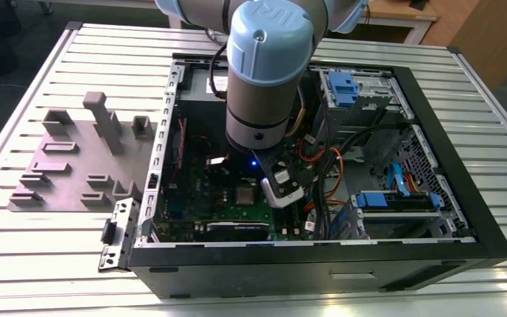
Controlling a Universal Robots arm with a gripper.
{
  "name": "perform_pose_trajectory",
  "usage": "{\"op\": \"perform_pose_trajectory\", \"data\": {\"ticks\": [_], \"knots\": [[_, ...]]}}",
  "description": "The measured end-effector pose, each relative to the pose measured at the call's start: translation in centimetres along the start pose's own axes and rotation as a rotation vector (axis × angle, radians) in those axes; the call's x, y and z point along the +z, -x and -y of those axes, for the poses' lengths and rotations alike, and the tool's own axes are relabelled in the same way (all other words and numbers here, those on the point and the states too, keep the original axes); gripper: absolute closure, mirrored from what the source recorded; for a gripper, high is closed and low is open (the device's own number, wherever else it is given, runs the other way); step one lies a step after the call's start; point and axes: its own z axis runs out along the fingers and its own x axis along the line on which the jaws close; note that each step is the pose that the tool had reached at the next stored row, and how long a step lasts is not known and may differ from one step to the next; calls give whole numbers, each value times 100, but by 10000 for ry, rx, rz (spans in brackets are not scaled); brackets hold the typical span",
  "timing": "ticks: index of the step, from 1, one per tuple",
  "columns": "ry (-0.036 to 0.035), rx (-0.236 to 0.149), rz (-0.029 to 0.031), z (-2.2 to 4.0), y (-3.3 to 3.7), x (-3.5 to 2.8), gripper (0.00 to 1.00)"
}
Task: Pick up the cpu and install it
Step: 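Place the cpu into insertion slot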
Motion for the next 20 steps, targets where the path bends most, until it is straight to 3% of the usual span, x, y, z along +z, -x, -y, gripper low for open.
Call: {"op": "perform_pose_trajectory", "data": {"ticks": [20], "knots": [[5,0,2,-9,0,-16,53]]}}
